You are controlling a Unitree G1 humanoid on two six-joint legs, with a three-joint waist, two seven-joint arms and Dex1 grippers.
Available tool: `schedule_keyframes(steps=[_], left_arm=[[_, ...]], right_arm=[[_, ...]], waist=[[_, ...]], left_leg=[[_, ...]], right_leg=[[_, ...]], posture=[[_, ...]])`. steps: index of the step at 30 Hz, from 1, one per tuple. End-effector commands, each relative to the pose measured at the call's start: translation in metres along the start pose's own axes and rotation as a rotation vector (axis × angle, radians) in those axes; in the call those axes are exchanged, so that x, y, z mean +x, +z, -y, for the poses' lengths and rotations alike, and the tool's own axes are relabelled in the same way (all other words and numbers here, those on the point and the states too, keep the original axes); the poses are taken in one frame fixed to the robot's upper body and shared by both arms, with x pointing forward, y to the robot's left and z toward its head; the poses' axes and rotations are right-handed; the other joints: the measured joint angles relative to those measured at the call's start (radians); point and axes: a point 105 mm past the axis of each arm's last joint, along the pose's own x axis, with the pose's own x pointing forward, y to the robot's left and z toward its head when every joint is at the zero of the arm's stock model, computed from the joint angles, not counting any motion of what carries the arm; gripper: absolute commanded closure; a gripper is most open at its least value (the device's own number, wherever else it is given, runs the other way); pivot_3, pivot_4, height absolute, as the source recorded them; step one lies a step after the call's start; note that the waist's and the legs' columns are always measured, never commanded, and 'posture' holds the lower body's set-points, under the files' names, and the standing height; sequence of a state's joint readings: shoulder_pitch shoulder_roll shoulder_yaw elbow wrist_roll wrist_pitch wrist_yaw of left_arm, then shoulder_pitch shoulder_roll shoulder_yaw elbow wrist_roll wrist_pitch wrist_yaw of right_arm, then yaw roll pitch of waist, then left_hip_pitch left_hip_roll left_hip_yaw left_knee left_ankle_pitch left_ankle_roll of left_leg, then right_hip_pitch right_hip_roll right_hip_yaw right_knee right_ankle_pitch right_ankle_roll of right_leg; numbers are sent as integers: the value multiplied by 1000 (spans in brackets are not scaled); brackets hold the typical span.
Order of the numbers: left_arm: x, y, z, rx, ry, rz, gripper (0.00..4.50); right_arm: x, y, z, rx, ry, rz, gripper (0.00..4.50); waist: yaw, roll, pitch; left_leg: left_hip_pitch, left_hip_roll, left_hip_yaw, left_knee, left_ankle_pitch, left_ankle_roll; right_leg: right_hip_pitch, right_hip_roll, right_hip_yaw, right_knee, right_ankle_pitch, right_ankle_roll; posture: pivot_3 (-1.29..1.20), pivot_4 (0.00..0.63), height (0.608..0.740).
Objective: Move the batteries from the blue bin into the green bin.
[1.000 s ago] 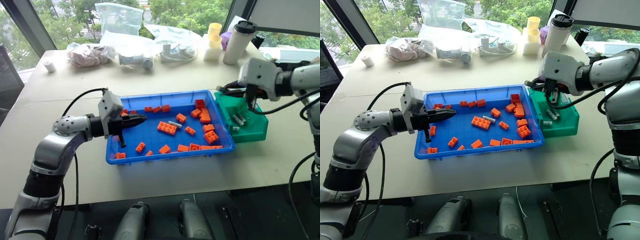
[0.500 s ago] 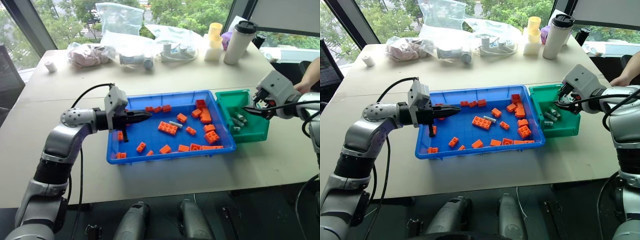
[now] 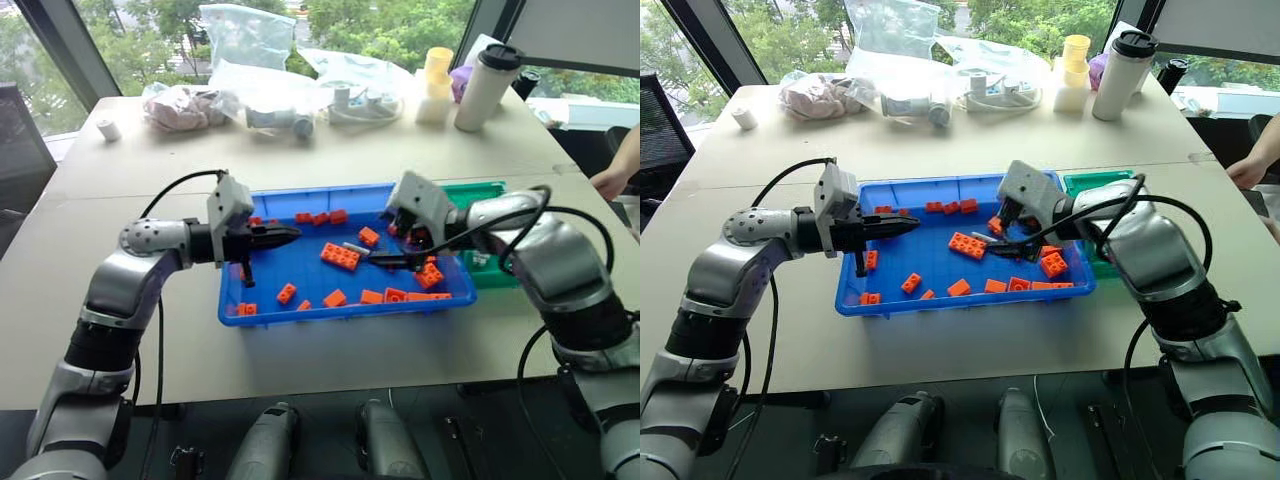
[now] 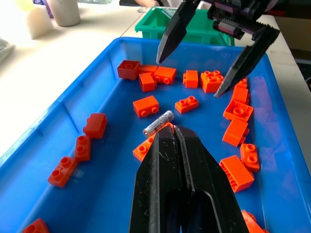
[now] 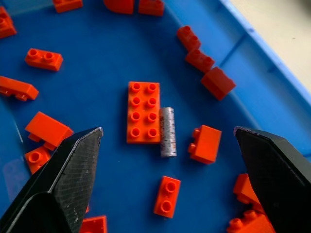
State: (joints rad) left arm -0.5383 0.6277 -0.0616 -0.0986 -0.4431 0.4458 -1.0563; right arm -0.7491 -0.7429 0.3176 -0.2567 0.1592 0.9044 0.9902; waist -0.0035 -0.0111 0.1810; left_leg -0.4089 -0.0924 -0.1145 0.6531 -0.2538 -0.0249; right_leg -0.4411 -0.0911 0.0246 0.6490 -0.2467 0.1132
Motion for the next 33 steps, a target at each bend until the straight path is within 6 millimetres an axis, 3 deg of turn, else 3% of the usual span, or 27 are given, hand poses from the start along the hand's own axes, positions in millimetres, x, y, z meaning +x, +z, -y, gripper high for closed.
schedule_keyframes(steps=[1, 9, 20, 23, 26, 30, 33], left_arm=[[-6, 10, 1, 49, 22, 13, 4500], [-8, 11, 2, 44, 51, 21, 4500], [-15, 9, 6, 40, 82, 10, 4500], [-16, 10, 8, 39, 88, 10, 4500], [-17, 9, 8, 37, 97, 7, 4500], [-17, 10, 9, 35, 102, 7, 4500], [-17, 10, 10, 34, 105, 7, 4500]], right_arm=[[6, 1, 5, -151, 4, -23, 25], [24, -16, 8, -261, 138, -89, 25], [51, -17, 26, -255, 223, -93, 25], [56, -23, 27, -236, 250, -119, 821], [60, -32, 24, -236, 293, -153, 2342], [65, -25, 27, -232, 286, -142, 4469], [60, -11, 37, -244, 219, -120, 4490]], waist=[[-4, 0, 0], [-13, 0, 0], [-12, 0, 0], [-12, 0, 0], [-15, 0, 0], [-16, 0, 0], [-16, 0, 0]], left_leg=[[0, 0, 0, 0, 0, 0], [1, 2, 0, -2, 0, 0], [1, 2, 0, -2, 0, -1], [1, 2, 0, -2, 0, -1], [1, 2, 0, -2, 0, -1], [1, 2, 0, -2, 0, -1], [1, 2, 0, -2, 1, -1]], right_leg=[[0, 0, 0, 0, 0, 0], [-1, 2, 0, 0, 0, 0], [-1, 2, 0, 0, 0, 0], [-1, 2, 0, 0, 0, 0], [-1, 2, 0, 0, 0, 0], [-1, 2, 0, 0, 0, 0], [-1, 2, 0, 1, 0, 0]], posture=[[0, 150, 740], [0, 150, 740], [0, 150, 740], [0, 150, 740], [0, 150, 740], [0, 150, 740], [0, 150, 740]])
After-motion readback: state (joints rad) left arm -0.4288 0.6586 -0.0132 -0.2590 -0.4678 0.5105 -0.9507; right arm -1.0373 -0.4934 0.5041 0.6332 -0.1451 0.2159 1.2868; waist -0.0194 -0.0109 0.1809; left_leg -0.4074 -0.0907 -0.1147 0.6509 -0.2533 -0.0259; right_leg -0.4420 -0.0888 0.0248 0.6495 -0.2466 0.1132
